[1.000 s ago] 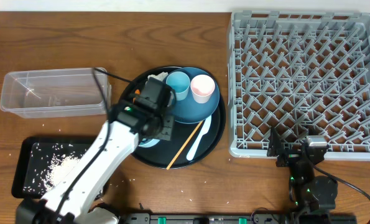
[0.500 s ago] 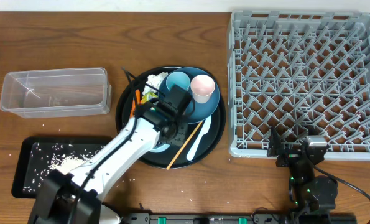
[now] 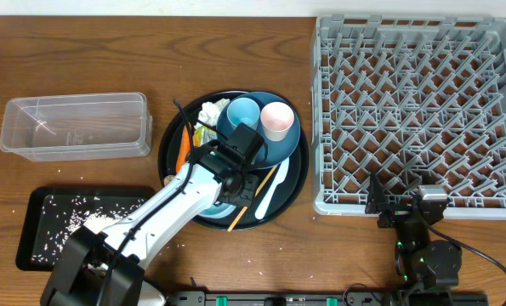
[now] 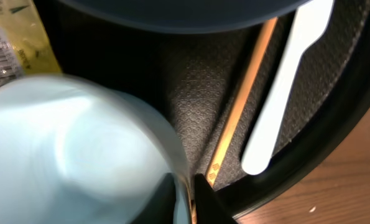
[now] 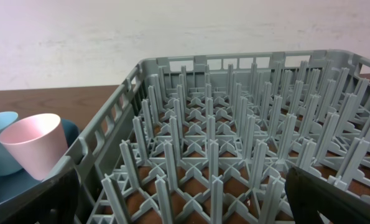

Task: Sort waste into correct bins and load items into the dishwasher rack
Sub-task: 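Return the empty bowl with the left gripper onto the round tray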

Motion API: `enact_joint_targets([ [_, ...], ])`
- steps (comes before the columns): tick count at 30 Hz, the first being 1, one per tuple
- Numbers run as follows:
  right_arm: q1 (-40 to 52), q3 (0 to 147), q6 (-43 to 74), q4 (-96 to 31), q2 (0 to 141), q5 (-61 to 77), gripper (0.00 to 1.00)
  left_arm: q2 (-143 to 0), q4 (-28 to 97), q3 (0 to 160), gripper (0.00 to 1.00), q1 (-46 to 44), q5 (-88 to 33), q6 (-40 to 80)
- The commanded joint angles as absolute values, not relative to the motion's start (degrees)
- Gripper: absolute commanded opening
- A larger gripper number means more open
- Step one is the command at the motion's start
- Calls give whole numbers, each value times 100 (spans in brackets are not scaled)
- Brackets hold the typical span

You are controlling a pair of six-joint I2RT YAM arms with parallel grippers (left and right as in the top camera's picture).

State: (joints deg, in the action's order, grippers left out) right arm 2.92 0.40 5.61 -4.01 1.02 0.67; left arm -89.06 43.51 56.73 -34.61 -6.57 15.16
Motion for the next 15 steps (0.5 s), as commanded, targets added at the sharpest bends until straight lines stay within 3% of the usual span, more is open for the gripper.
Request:
enact_joint_targets([
  [1, 368, 32, 508, -423, 102, 89, 99, -8947, 4410, 5625, 31, -3476, -753, 1603],
  [5, 368, 32, 508, -423, 102, 89, 99, -8934, 4591, 5634, 53, -3474, -755, 1599],
  [7, 368, 32, 508, -423, 102, 89, 99, -8903, 4737, 5721, 60, -3468, -797, 1594],
  [15, 368, 32, 508, -423, 102, 89, 99, -8388, 5439, 6908, 56, -3076, -482, 1358],
])
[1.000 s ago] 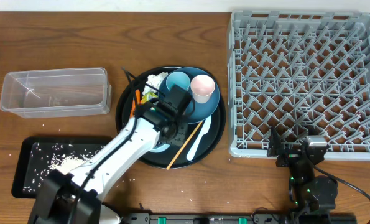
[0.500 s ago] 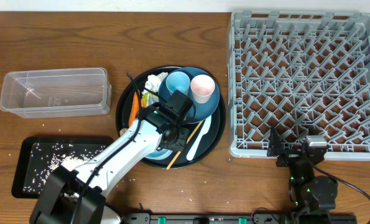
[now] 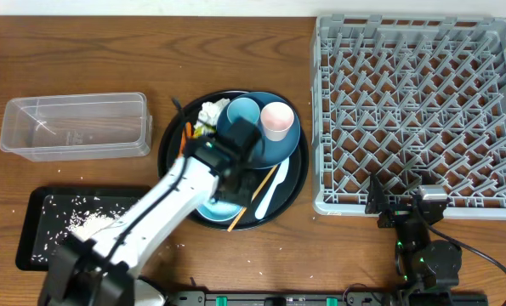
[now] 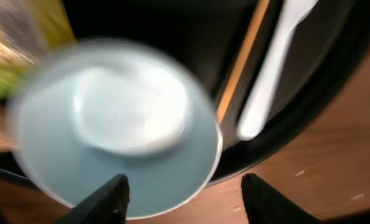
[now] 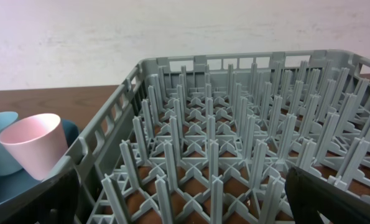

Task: Sort waste into correct bins and load items into the dishwasher rack
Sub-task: 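Return the empty bowl with the left gripper onto the round tray, then grasp the yellow-green snack wrapper with the left gripper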

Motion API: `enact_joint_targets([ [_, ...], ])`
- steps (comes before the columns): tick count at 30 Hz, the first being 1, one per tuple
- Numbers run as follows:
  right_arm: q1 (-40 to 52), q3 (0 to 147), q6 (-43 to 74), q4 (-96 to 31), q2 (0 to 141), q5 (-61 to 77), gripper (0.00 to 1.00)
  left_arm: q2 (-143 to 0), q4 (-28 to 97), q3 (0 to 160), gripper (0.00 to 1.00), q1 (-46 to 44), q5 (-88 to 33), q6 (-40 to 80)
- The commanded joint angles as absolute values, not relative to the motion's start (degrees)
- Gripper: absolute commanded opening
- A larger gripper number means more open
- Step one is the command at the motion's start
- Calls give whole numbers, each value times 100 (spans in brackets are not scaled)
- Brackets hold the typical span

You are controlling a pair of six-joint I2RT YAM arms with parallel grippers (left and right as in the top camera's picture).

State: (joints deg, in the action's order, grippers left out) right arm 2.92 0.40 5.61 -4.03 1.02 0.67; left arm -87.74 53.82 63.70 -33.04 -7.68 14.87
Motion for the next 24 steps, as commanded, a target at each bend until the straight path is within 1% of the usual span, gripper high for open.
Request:
enact_joint_targets([
  [1, 368, 32, 508, -425, 102, 89, 99, -8298, 5437, 7002, 56, -2967, -298, 1358],
  [4, 368, 32, 508, -423, 102, 89, 99, -8117, 5371, 7063, 55, -2569, 187, 1326],
  [7, 368, 32, 508, -425, 102, 89, 99, -8171, 5374, 7028, 50, -2095, 189, 1142],
  [12, 368, 32, 508, -425, 102, 89, 99, -8621, 5135, 6807, 49, -1369, -683, 646],
  [16, 368, 32, 508, -425, 102, 89, 99, -9050, 4954, 6801, 49, -1164, -838, 598],
  [24, 368, 32, 508, -425, 102, 89, 99, -9605, 4698, 6801, 49, -1155, -1068, 598],
])
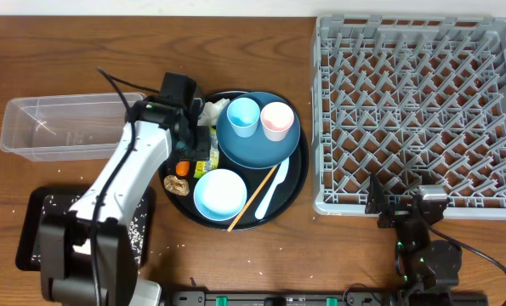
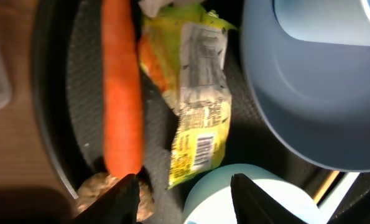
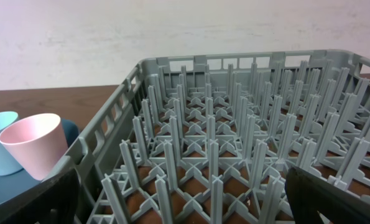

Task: Sort waste into correct bins and load items into the dishwasher rack
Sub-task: 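Grasp the yellow-green snack wrapper with the left gripper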

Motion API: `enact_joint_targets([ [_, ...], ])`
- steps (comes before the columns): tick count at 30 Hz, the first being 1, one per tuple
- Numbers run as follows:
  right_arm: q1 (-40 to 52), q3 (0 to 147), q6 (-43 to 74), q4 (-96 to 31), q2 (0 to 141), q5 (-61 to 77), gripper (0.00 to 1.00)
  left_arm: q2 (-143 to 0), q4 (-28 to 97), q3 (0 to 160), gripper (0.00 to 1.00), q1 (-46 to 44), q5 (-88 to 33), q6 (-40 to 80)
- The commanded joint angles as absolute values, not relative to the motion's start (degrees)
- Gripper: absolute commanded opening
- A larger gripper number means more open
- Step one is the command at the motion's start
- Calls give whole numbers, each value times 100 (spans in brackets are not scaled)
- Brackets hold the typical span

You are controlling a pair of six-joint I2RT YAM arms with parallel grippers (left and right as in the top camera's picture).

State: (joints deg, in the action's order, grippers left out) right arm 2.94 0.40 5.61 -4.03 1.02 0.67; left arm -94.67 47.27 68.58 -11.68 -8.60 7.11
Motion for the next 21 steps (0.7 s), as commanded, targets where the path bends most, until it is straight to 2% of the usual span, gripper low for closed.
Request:
enact_joint_targets([
  [1, 368, 32, 508, -423, 102, 89, 99, -9660, 4672, 6799, 49, -1153, -1074, 600],
  [10, 368, 32, 508, -425, 102, 89, 99, -10291, 4366, 6796, 48, -1153, -1072, 578],
  [13, 368, 32, 508, -425, 102, 89, 99, -10431, 4283, 6796, 40, -1153, -1072, 578],
  [16, 368, 32, 508, -423, 102, 89, 99, -10449, 4265, 6796, 26, -1153, -1072, 578],
  [21, 368, 32, 508, -425, 102, 89, 99, -10449, 4222, 6796, 21, -1153, -1070, 576],
])
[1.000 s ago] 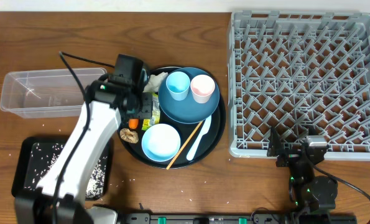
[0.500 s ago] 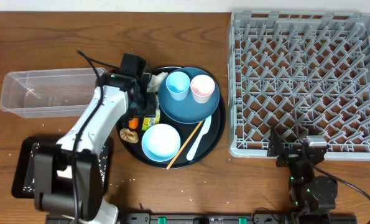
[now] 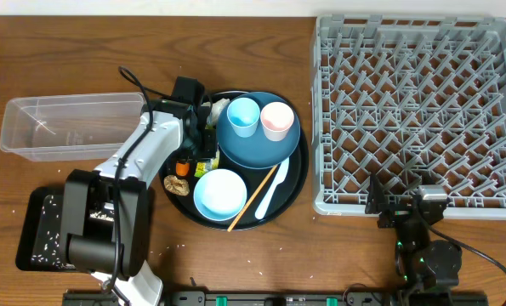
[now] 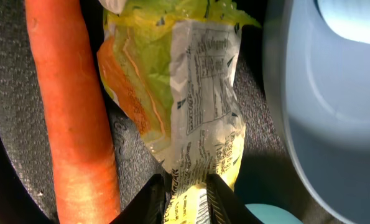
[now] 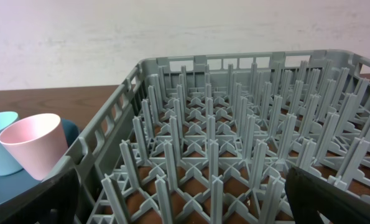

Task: Sort waste into correct bins and load items into the dishwasher rack
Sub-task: 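Grasp the yellow-green snack wrapper with the left gripper, then move the wrapper with the left gripper and drop it into the clear bin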

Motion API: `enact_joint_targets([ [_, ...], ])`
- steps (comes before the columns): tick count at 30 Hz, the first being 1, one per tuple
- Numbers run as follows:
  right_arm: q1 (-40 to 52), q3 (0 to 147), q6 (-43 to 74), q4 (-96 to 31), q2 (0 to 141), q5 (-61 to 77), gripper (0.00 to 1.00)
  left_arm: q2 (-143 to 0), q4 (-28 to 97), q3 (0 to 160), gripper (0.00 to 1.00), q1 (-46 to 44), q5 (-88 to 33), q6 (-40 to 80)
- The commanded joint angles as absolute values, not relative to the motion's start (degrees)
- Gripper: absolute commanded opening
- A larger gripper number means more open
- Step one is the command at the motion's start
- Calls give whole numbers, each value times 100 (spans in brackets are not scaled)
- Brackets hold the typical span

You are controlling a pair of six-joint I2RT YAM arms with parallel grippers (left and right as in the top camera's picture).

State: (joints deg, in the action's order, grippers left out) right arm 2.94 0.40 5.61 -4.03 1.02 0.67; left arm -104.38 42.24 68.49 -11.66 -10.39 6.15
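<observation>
My left gripper (image 4: 186,186) is down on the black round tray (image 3: 297,183), its two fingers pressed on the lower end of a yellow wrapper (image 4: 191,93). A carrot (image 4: 66,112) lies just left of the wrapper. The blue plate (image 4: 321,93) to the right carries a blue cup (image 3: 242,115) and a pink cup (image 3: 276,119). A light blue bowl (image 3: 220,194), a chopstick (image 3: 251,202) and a white spoon (image 3: 270,189) lie at the tray's front. My right gripper (image 5: 181,186) rests open before the grey dishwasher rack (image 3: 418,110).
A clear plastic bin (image 3: 74,127) stands left of the tray. A black tray (image 3: 40,242) with scattered rice sits at the front left. White crumpled paper (image 3: 210,110) and a brown lump (image 3: 177,182) lie on the round tray's left side.
My left gripper has come down closer to the yellow wrapper, and its fingers have narrowed from wide apart to pinching the wrapper's lower end. The right arm has not moved.
My left gripper was low over the light blue bowl at the tray's front. It then stood open above the bowl. Later the arm was at the tray's left side, open over carrot and wrapper. Now it grips the wrapper.
</observation>
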Motion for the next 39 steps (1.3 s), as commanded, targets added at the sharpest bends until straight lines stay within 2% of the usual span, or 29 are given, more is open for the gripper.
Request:
enact_joint_targets([
  [1, 368, 32, 508, -423, 102, 89, 99, -10449, 4211, 6796, 18, -1153, -1072, 578],
  [2, 368, 32, 508, -425, 102, 89, 99, -10449, 4206, 6796, 6, -1153, -1072, 578],
  [12, 368, 32, 508, -425, 102, 89, 99, -9848, 4480, 7299, 6, -762, -1070, 585],
  [22, 368, 32, 508, -425, 102, 89, 99, -8639, 4362, 7808, 6, 1083, -1070, 825],
  [32, 368, 32, 508, -425, 102, 89, 99, -9065, 4034, 7806, 6, 2851, -1068, 1647],
  [39, 368, 32, 508, -425, 102, 89, 99, -9411, 3758, 7806, 9, 3516, -1074, 2025],
])
